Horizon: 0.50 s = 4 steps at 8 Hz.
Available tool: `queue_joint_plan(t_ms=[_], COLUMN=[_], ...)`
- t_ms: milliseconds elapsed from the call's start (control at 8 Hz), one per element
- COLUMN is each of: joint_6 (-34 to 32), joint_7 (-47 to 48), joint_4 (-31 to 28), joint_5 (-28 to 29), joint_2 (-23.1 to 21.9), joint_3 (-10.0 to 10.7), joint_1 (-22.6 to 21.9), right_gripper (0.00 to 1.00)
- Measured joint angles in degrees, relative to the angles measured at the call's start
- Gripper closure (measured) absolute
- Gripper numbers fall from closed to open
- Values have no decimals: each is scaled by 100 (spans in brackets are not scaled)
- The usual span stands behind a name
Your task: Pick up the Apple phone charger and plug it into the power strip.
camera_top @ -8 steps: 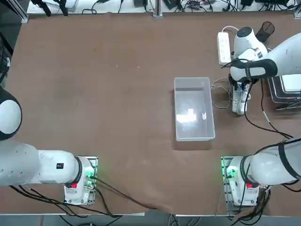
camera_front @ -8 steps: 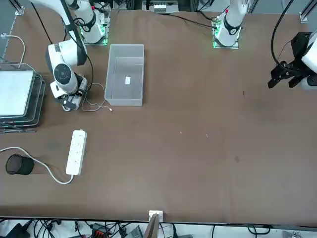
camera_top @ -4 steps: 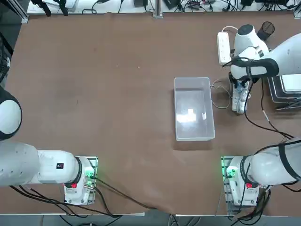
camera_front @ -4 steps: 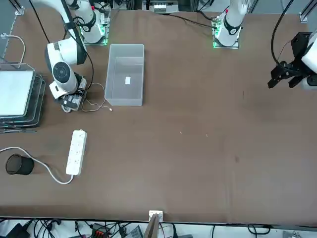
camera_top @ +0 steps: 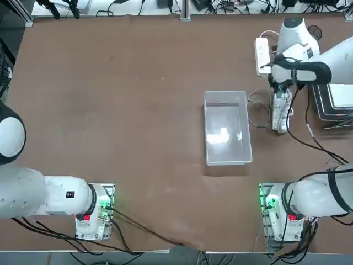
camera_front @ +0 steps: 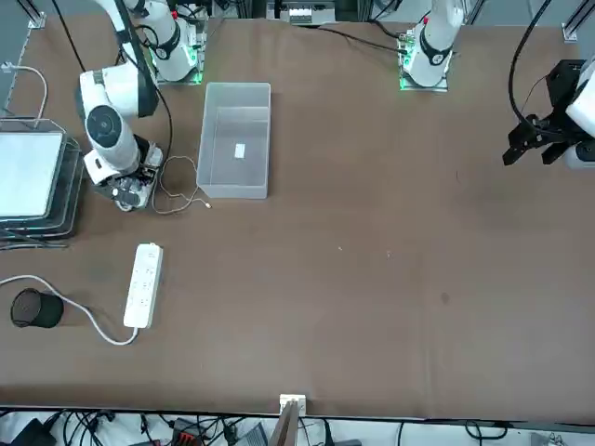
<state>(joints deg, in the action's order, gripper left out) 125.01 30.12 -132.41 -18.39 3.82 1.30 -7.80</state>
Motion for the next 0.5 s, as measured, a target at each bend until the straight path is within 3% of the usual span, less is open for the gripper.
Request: queue_joint_plan(t_ms=[500], joint_6=[-454], joint_7=[-575], joint_4=[1313], joint_5=[1240], joint_2=[194], joint_3=[-33], joint_1=[1], right_gripper=[63])
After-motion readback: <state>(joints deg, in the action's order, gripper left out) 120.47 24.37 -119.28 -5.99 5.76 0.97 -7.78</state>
